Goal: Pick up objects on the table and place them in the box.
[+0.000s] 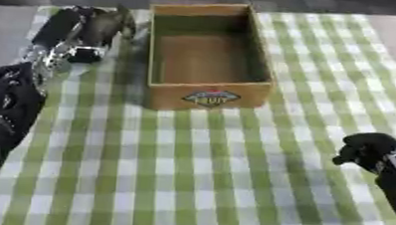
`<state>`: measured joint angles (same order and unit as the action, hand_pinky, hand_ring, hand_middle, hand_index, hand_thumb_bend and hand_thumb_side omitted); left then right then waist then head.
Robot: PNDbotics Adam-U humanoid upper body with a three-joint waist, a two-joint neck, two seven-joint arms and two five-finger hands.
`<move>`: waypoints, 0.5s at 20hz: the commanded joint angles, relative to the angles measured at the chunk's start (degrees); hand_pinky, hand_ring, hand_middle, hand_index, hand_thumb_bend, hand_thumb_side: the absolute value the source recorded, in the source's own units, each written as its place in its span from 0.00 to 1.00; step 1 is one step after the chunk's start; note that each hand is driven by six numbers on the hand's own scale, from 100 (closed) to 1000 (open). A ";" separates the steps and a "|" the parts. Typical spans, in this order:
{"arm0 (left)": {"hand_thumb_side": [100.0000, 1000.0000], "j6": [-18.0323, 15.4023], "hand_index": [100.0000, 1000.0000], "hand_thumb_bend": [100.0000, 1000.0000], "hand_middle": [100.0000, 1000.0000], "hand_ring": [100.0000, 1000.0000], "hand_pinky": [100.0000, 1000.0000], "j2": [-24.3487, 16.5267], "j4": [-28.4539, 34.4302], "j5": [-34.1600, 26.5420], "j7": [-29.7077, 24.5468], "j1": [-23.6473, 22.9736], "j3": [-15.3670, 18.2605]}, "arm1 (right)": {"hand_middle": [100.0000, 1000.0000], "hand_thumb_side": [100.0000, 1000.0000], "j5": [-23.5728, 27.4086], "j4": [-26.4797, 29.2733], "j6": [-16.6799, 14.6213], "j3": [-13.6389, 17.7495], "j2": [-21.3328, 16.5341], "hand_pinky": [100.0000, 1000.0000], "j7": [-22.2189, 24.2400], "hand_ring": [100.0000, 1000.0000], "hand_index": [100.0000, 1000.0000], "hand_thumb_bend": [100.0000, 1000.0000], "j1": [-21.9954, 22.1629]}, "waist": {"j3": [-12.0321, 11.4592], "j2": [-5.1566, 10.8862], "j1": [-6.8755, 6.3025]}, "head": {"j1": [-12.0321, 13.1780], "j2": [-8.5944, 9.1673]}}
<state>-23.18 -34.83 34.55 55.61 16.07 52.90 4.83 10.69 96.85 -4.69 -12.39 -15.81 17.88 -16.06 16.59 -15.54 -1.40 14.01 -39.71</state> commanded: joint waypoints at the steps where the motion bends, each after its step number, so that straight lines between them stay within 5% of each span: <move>1: 0.21 -0.58 0.27 0.00 0.23 0.26 0.27 -3.20 3.45 -3.21 -1.47 0.95 -0.01 | 0.50 0.82 -0.12 0.60 -0.04 0.53 -0.50 0.62 0.15 0.52 0.67 0.00 -0.26 | -0.44 1.47 0.09 | 0.04 -0.34; 10: 0.25 -2.05 0.26 0.00 0.22 0.26 0.27 -4.01 11.08 -12.66 -7.36 1.02 -1.32 | 0.49 0.82 0.18 0.52 0.00 0.53 -0.65 0.62 0.13 0.52 0.67 0.00 -0.08 | -1.21 2.35 0.11 | -0.03 -0.70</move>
<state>-24.92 -36.53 43.24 44.46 9.54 52.84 3.70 10.70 96.82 -4.68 -12.38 -15.81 17.89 -15.63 15.41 -14.45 -1.33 13.98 -40.21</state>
